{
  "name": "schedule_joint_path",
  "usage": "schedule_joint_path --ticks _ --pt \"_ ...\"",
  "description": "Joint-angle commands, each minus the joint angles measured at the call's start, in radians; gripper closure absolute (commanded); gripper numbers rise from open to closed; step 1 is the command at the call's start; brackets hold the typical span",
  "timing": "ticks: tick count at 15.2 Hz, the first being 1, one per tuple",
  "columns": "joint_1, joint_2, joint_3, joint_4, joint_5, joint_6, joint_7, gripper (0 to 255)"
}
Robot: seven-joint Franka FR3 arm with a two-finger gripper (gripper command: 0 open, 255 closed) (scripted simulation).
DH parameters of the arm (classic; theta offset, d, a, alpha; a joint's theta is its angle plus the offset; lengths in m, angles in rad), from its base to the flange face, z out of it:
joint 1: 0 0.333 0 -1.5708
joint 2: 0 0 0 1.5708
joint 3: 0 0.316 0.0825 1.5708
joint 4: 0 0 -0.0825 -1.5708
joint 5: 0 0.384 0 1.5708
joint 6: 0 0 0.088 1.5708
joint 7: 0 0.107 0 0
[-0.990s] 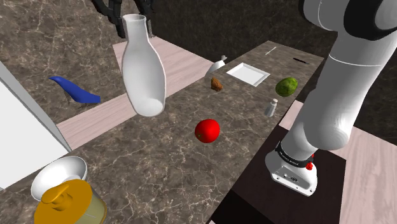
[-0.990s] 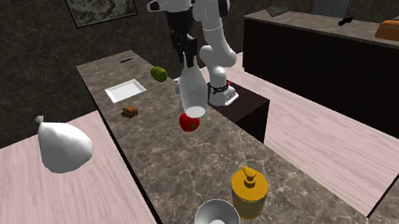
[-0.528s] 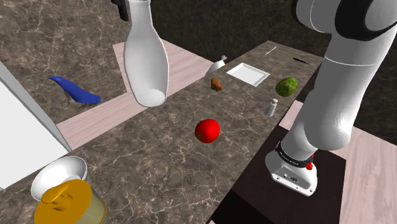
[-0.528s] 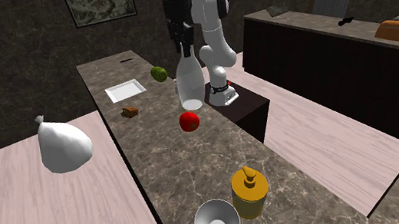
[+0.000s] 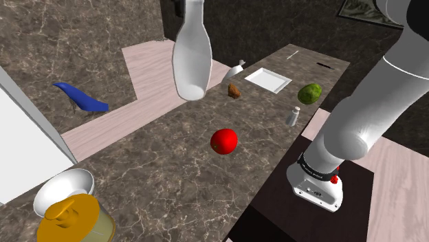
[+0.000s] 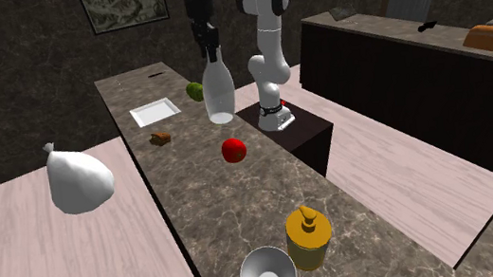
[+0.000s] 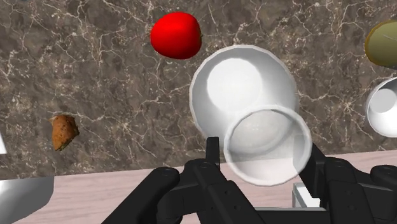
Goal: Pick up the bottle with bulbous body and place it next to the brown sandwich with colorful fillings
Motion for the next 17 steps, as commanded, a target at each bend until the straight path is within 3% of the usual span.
schedule_joint_path --ticks 1,9,17 --pt "-0.026 -0.038 -0.034 -0.031 0.013 -0.005 -0.06 255" --pt "-0.109 -0.166 -0.182 -0.169 0.029 -0.002 -0.291 255" --pt "-0.178 -0.211 -0.323 -0.218 -0.001 -0.007 -0.508 255"
